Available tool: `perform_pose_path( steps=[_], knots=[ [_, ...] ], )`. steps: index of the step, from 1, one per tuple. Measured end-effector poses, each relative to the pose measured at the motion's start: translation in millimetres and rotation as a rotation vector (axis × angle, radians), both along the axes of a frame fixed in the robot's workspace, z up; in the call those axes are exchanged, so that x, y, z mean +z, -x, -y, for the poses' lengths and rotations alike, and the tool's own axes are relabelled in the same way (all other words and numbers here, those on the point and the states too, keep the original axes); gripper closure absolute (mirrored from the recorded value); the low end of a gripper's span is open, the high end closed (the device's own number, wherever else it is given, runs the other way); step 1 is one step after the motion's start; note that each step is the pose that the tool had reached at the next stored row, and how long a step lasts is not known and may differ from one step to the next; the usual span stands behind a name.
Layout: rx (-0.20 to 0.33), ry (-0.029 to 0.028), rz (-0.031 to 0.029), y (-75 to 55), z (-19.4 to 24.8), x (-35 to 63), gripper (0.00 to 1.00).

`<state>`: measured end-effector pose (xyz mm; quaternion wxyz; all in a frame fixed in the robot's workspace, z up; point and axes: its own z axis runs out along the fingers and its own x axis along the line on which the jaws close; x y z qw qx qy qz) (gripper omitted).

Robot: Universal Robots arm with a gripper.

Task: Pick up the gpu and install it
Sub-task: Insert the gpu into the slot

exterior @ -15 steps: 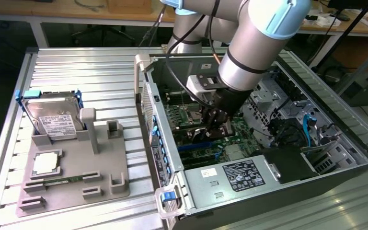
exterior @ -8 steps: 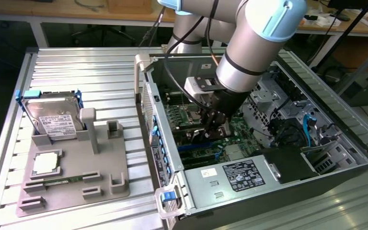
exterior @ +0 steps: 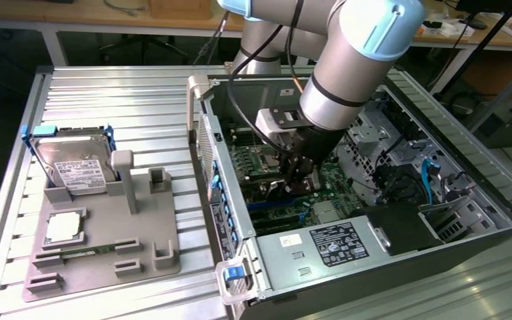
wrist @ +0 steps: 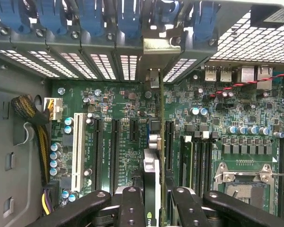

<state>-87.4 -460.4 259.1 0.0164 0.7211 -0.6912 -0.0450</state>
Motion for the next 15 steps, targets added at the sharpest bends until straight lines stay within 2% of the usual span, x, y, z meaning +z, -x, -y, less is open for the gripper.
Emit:
perform_pose_path(
  steps=[15],
  knots=[
    [0.000, 0.0002, -0.0001, -1.1, 0.0, 1.3, 0.73]
  ],
)
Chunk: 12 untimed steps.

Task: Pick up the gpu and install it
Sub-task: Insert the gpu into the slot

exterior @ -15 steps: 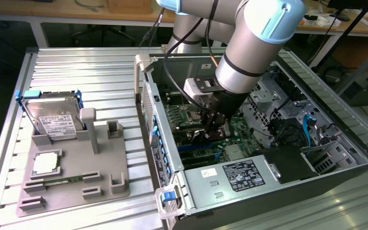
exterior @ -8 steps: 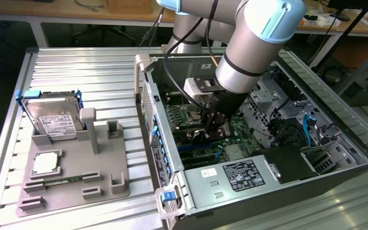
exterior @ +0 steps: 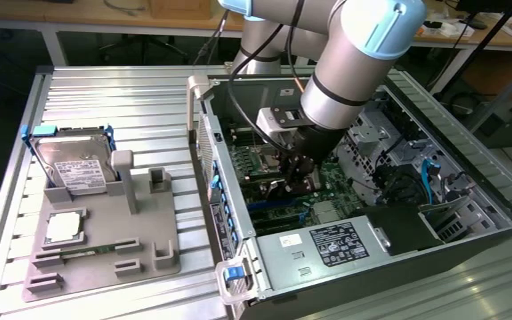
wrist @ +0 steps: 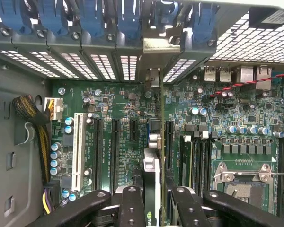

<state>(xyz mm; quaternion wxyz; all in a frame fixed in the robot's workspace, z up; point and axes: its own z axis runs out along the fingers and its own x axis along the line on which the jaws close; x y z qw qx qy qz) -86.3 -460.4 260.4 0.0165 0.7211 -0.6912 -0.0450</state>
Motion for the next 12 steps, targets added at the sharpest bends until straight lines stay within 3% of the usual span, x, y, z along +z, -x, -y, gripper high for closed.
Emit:
perform_pose_path(
  steps=[12],
  knots=[
    [0.000, -0.0006, 0.0004, -2.3, 0.0, 1.9, 0.73]
  ],
)
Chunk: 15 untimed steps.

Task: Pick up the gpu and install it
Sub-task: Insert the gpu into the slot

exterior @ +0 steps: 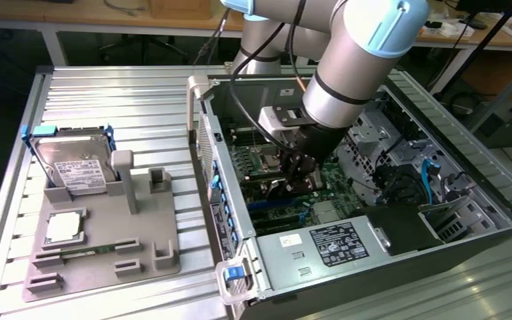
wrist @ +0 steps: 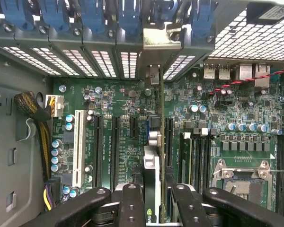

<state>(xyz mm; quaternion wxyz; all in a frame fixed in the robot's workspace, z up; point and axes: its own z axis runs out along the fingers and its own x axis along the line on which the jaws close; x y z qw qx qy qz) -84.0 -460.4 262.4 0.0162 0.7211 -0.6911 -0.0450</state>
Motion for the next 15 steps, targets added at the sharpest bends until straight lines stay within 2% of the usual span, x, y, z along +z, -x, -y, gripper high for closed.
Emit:
perform_pose_path(
  steps=[15],
  knots=[
    [0.000, 0.0002, -0.0001, -6.1, 0.0, 0.0, 0.73]
  ],
)
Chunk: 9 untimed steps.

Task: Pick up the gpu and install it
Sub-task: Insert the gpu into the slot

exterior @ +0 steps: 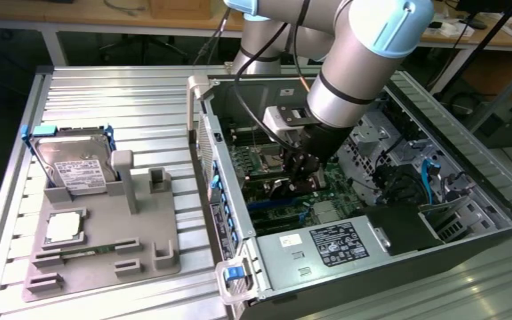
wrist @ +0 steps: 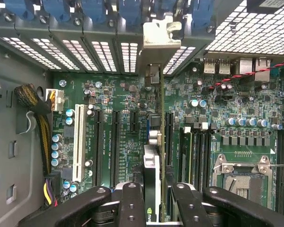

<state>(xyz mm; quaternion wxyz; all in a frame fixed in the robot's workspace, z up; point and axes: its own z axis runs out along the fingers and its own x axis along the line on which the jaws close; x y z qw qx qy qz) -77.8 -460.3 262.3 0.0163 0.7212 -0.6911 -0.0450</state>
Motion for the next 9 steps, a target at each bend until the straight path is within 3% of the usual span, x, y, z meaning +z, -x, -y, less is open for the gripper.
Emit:
perform_pose_path(
  steps=[9],
  knots=[
    [0.000, 0.0000, 0.0053, 2.7, 0.0, -2.9, 0.73]
  ],
)
